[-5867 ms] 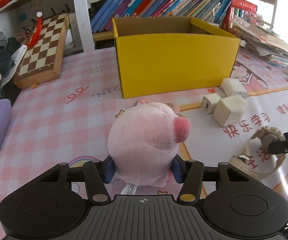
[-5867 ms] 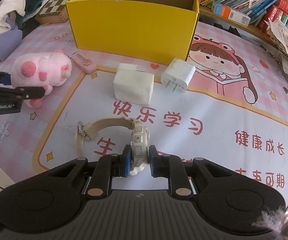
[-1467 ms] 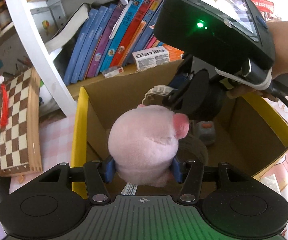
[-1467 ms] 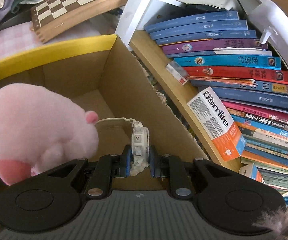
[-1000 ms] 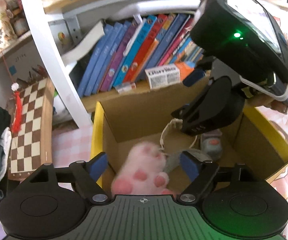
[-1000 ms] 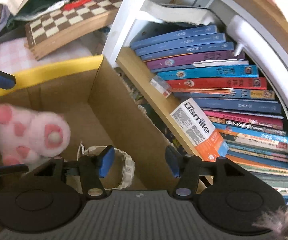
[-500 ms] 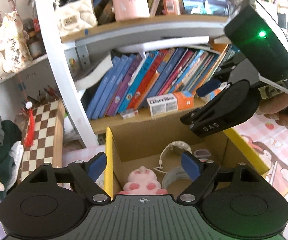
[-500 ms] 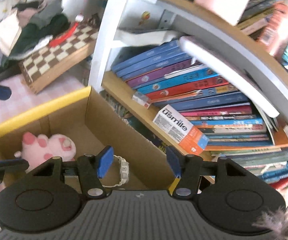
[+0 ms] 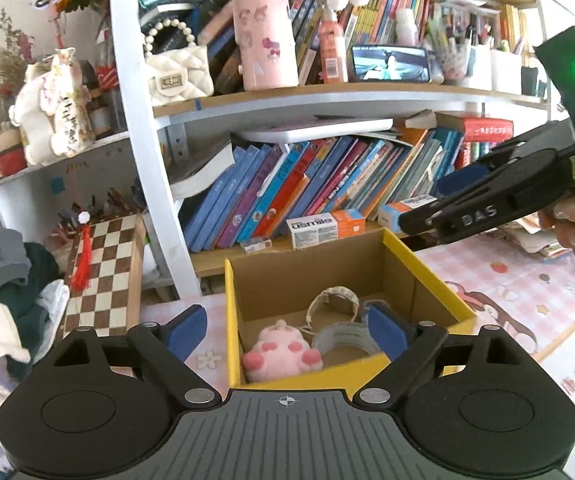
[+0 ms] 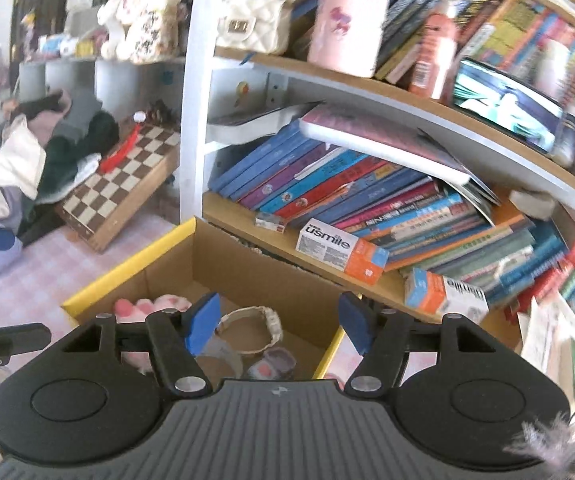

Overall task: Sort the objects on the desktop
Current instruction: 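Raise both grippers out of the yellow box, then move right gripper toward the white cube charger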

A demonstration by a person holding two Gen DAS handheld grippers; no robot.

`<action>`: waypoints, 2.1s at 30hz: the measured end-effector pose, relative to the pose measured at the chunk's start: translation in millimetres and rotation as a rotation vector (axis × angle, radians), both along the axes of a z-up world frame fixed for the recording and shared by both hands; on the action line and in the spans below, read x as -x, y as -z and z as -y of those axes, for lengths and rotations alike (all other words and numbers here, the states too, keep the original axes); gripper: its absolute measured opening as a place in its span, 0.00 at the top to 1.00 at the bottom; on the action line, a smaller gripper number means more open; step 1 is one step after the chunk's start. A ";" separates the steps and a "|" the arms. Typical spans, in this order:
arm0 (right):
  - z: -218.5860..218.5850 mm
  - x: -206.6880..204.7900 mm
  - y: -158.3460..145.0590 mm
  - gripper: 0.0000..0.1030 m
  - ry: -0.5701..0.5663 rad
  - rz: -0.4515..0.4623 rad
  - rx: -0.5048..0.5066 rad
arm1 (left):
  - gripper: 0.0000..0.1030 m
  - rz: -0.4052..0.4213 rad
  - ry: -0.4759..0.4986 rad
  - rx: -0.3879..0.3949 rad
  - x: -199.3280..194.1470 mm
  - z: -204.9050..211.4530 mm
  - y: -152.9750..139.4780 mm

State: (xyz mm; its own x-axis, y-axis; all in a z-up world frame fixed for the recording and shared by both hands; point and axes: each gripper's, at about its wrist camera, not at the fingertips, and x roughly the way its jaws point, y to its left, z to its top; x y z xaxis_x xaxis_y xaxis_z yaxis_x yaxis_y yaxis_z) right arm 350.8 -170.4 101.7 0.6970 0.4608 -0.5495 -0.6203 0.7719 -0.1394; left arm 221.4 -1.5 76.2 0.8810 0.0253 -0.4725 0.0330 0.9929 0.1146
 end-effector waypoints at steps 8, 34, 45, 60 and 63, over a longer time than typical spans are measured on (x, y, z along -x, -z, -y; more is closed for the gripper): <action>18.5 67.0 -0.7 0.28 0.043 0.022 -0.025 | 0.11 -0.004 0.021 0.009 47.6 -10.9 0.1; 43.5 221.3 82.5 0.15 0.238 -0.142 0.030 | 0.10 -0.134 0.056 -0.003 152.3 -29.8 50.3; 31.4 247.3 103.0 0.14 0.238 -0.196 0.059 | 0.08 -0.187 0.056 0.001 165.9 -32.0 66.3; 17.0 264.0 122.8 0.13 0.203 -0.261 0.093 | 0.05 -0.252 0.130 -0.003 170.4 -14.9 82.2; 15.0 265.3 126.4 0.12 0.198 -0.277 0.092 | 0.05 -0.274 0.139 -0.002 169.7 -12.4 86.3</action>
State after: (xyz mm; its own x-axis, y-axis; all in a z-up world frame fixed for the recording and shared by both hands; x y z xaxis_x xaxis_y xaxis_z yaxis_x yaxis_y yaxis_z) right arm 85.4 -185.4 -24.7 0.5869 0.2712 -0.7629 -0.4834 0.8732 -0.0614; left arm 51.7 10.8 -10.1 0.7161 -0.0852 -0.6928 0.1984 0.9764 0.0850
